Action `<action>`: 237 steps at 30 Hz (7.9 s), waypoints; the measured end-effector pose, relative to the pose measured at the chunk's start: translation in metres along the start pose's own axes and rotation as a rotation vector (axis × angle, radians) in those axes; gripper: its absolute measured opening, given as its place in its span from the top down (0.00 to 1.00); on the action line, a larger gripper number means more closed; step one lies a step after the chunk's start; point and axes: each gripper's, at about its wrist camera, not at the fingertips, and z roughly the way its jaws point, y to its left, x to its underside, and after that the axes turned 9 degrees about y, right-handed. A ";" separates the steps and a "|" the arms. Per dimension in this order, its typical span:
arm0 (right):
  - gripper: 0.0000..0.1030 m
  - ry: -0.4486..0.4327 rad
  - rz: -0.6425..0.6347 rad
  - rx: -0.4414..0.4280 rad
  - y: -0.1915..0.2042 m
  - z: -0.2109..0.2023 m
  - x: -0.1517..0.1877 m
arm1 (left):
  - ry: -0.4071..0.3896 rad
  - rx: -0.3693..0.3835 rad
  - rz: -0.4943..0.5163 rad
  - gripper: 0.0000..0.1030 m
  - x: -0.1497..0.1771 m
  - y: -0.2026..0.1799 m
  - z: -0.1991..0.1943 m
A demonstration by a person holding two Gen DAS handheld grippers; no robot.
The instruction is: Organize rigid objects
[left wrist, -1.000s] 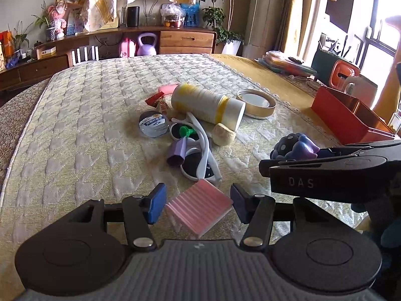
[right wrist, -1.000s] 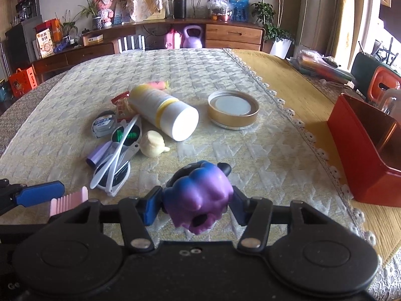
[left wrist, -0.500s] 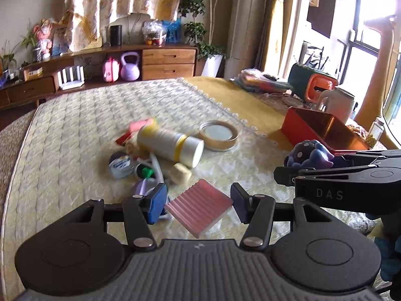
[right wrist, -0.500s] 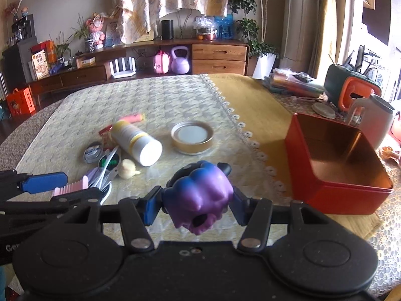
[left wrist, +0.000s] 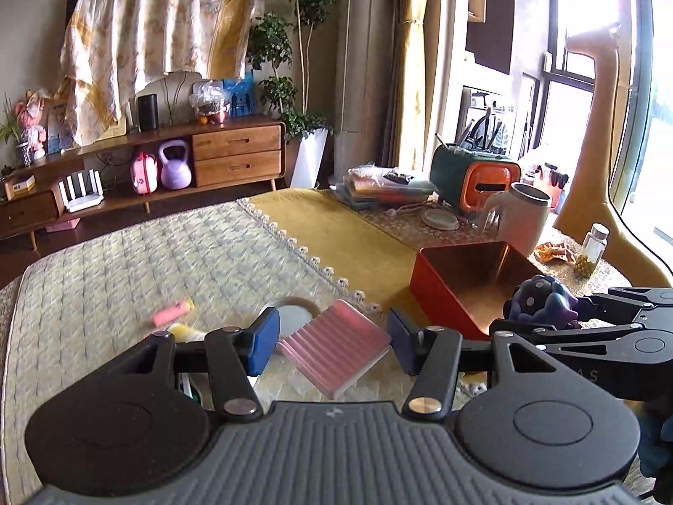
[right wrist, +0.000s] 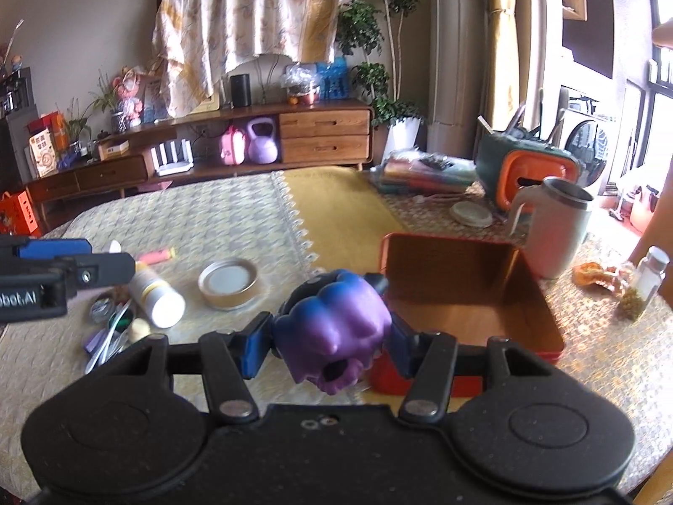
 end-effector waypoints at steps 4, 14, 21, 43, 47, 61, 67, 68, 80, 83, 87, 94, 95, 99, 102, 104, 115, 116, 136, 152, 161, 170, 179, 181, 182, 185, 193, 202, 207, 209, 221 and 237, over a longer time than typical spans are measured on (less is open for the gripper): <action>0.46 -0.028 0.015 0.023 -0.027 -0.006 -0.008 | -0.030 0.010 0.042 0.46 -0.026 -0.021 0.004; 0.46 -0.026 0.020 0.096 -0.085 0.007 -0.021 | -0.005 0.107 0.074 0.46 -0.080 -0.072 0.051; 0.46 0.030 -0.003 0.098 -0.111 0.035 -0.018 | 0.067 0.171 0.106 0.46 -0.097 -0.113 0.109; 0.46 0.220 -0.105 0.025 -0.134 0.123 -0.014 | 0.371 0.166 0.155 0.46 -0.100 -0.176 0.273; 0.46 0.241 -0.106 0.028 -0.134 0.130 -0.013 | 0.402 0.147 0.167 0.46 -0.097 -0.179 0.285; 0.48 0.259 -0.107 0.045 -0.132 0.137 -0.012 | 0.459 0.143 0.168 0.45 -0.084 -0.183 0.300; 0.47 0.250 -0.104 0.050 -0.132 0.134 -0.014 | 0.440 0.146 0.177 0.45 -0.085 -0.185 0.293; 0.46 0.246 -0.103 0.049 -0.132 0.132 -0.014 | 0.434 0.151 0.184 0.44 -0.085 -0.186 0.290; 0.38 0.204 -0.085 0.052 -0.125 0.101 -0.018 | 0.353 0.141 0.159 0.32 -0.096 -0.174 0.248; 0.35 0.193 -0.084 0.052 -0.121 0.091 -0.018 | 0.331 0.140 0.164 0.32 -0.095 -0.170 0.233; 0.32 0.182 -0.069 0.045 -0.117 0.079 -0.016 | 0.306 0.133 0.162 0.32 -0.092 -0.164 0.213; 0.23 0.144 -0.043 0.034 -0.108 0.055 -0.014 | 0.257 0.141 0.162 0.32 -0.084 -0.152 0.175; 0.22 0.139 -0.037 0.033 -0.107 0.052 -0.013 | 0.252 0.143 0.163 0.32 -0.082 -0.150 0.169; 0.20 0.122 -0.023 0.024 -0.102 0.040 -0.009 | 0.239 0.149 0.163 0.32 -0.072 -0.141 0.148; 0.16 0.105 -0.019 0.020 -0.095 0.030 -0.006 | 0.227 0.151 0.157 0.32 -0.065 -0.134 0.133; 0.15 0.096 -0.023 0.020 -0.091 0.024 -0.004 | 0.217 0.156 0.145 0.32 -0.060 -0.127 0.122; 0.04 0.034 0.015 -0.013 -0.069 -0.005 0.012 | 0.145 0.156 0.119 0.24 -0.037 -0.095 0.064; 0.03 0.029 0.015 -0.020 -0.067 -0.008 0.014 | 0.140 0.152 0.115 0.24 -0.035 -0.092 0.060; 0.00 0.021 -0.014 -0.096 -0.003 -0.005 0.028 | 0.051 0.031 0.002 0.18 0.028 -0.001 0.001; 0.02 0.062 -0.059 -0.123 0.048 0.031 0.017 | 0.058 -0.049 -0.100 0.18 0.067 0.065 0.001; 0.04 0.087 -0.101 -0.110 0.066 0.062 0.009 | 0.079 -0.062 -0.119 0.18 0.079 0.085 0.018; 0.09 0.111 -0.129 -0.089 0.078 0.097 -0.004 | 0.107 -0.074 -0.142 0.27 0.086 0.102 0.041; 0.11 0.136 -0.157 -0.093 0.086 0.124 -0.014 | 0.121 -0.070 -0.141 0.33 0.087 0.112 0.053; 0.11 0.140 -0.159 -0.097 0.086 0.128 -0.016 | 0.124 -0.070 -0.138 0.33 0.087 0.113 0.055; 0.11 0.142 -0.161 -0.098 0.087 0.131 -0.017 | 0.126 -0.069 -0.140 0.33 0.088 0.114 0.055; 0.11 0.145 -0.170 -0.100 0.089 0.136 -0.020 | 0.126 -0.064 -0.160 0.37 0.088 0.118 0.055; 0.12 0.151 -0.181 -0.107 0.091 0.149 -0.025 | 0.140 -0.059 -0.139 0.43 0.085 0.114 0.066; 0.14 0.164 -0.178 -0.109 0.090 0.166 -0.031 | 0.139 -0.051 -0.074 0.49 0.073 0.096 0.090; 0.16 0.170 -0.181 -0.118 0.091 0.177 -0.035 | 0.162 -0.063 -0.060 0.56 0.070 0.095 0.107; 0.17 0.175 -0.180 -0.124 0.093 0.183 -0.037 | 0.171 -0.071 -0.058 0.56 0.070 0.095 0.112; 0.23 0.199 -0.202 -0.150 0.109 0.206 -0.039 | 0.178 -0.098 -0.036 0.68 0.072 0.094 0.125; 0.32 0.167 -0.219 -0.134 0.105 0.188 -0.040 | 0.185 -0.107 -0.068 0.72 0.071 0.095 0.120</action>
